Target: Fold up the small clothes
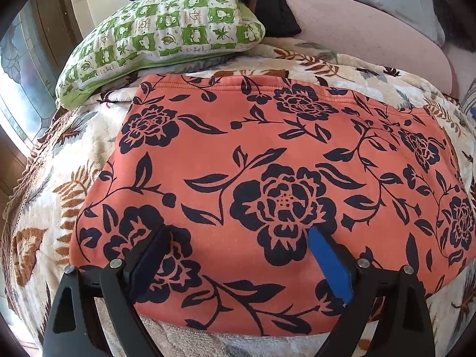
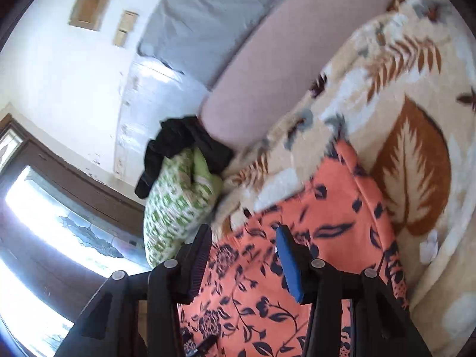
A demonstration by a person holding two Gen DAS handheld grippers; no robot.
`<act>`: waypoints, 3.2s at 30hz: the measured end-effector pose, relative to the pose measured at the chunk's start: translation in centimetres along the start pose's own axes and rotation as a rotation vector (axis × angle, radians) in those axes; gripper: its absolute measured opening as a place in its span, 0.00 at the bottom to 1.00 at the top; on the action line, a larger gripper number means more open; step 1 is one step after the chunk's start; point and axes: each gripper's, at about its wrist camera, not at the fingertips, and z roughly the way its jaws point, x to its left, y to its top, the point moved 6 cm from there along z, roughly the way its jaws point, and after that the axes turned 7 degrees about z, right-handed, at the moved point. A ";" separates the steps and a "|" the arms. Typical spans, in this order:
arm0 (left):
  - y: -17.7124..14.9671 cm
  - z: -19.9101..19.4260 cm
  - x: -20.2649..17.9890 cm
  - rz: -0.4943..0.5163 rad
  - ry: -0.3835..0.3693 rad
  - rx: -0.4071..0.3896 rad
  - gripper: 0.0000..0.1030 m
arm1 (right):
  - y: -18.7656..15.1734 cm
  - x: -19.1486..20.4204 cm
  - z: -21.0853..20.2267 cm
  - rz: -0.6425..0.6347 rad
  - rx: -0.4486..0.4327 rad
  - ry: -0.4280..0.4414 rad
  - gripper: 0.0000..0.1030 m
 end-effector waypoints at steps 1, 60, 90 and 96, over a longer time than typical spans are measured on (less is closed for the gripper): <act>0.0 0.0 0.0 -0.001 0.000 0.000 0.92 | 0.4 0.6 -1.1 -0.014 -0.032 0.035 0.47; -8.1 -4.4 15.1 -0.494 -0.206 0.056 0.89 | -15.7 -2.4 -4.4 0.098 0.341 -0.255 0.74; -2.9 0.5 12.9 -0.576 -0.370 -0.030 0.27 | -11.3 -5.5 -0.9 0.019 0.056 -0.382 0.14; -2.9 -2.2 13.3 -0.601 -0.391 -0.087 0.23 | -11.5 -1.3 -2.0 -0.225 -0.044 -0.447 0.12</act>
